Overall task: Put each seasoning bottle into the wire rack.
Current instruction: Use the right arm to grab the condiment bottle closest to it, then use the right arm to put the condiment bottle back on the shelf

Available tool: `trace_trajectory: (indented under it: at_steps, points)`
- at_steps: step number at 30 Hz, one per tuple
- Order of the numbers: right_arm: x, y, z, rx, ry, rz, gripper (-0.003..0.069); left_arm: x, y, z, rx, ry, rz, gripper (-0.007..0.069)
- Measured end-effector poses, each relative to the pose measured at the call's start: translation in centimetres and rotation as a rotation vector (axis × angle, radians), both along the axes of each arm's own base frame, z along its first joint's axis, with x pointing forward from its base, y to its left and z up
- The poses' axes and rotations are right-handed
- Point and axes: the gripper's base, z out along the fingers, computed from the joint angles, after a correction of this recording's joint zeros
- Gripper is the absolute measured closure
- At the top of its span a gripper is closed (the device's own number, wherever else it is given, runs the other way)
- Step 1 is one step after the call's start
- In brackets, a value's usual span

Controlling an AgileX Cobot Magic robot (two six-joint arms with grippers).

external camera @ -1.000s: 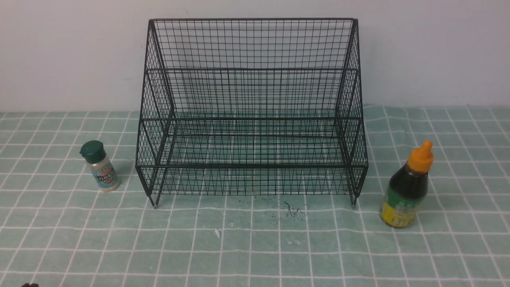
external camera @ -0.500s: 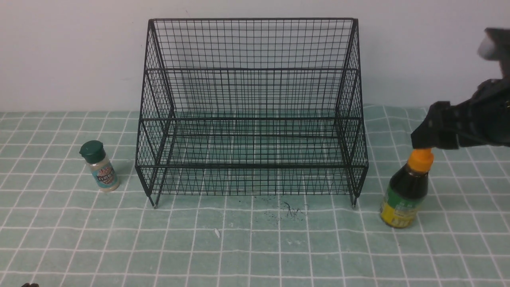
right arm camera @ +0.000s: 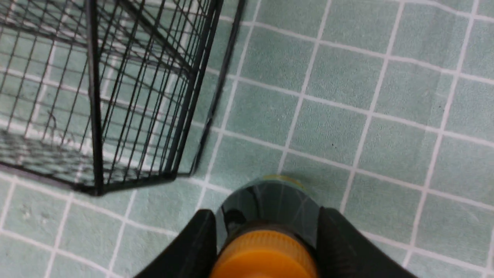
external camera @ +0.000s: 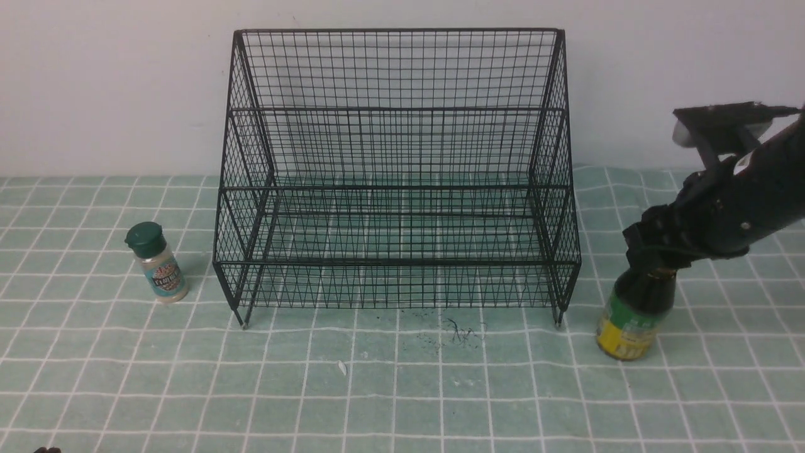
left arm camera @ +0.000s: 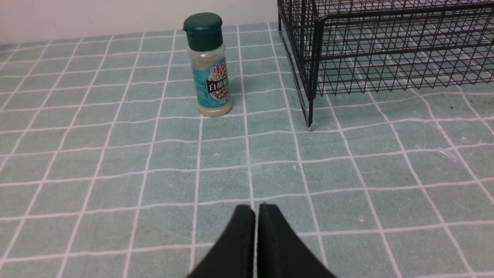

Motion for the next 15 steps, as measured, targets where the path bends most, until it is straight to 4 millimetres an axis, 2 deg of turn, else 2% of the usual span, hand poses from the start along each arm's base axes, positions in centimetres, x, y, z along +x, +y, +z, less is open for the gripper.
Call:
trace_trajectory:
  at_steps: [3, 6, 8, 9, 13, 15]
  points:
    - [-1.7, -0.1, 2.9, -0.014, 0.050, 0.038, 0.0351, 0.0, 0.0, 0.0, 0.000, 0.000, 0.000, 0.0631]
    - [-3.5, 0.2, 6.8, 0.008, 0.001, 0.073, 0.0351, 0.0, 0.0, 0.0, 0.000, 0.000, 0.000, 0.0631]
    - [-4.8, 1.0, 9.3, 0.030, -0.057, 0.113, 0.0352, 0.0, 0.0, 0.0, 0.000, 0.000, 0.000, 0.0631]
    - [-5.5, 1.8, 11.1, 0.062, -0.098, 0.151, 0.0351, 0.0, 0.0, 0.0, 0.000, 0.000, 0.000, 0.0631]
    - [-6.2, 4.1, 13.9, 0.125, -0.158, 0.234, 0.0353, 0.0, 0.0, 0.0, 0.000, 0.000, 0.000, 0.0631]
    - [-5.7, 5.3, 14.8, 0.142, -0.177, 0.266, 0.0355, 0.0, 0.0, 0.0, 0.000, 0.000, 0.000, 0.0631]
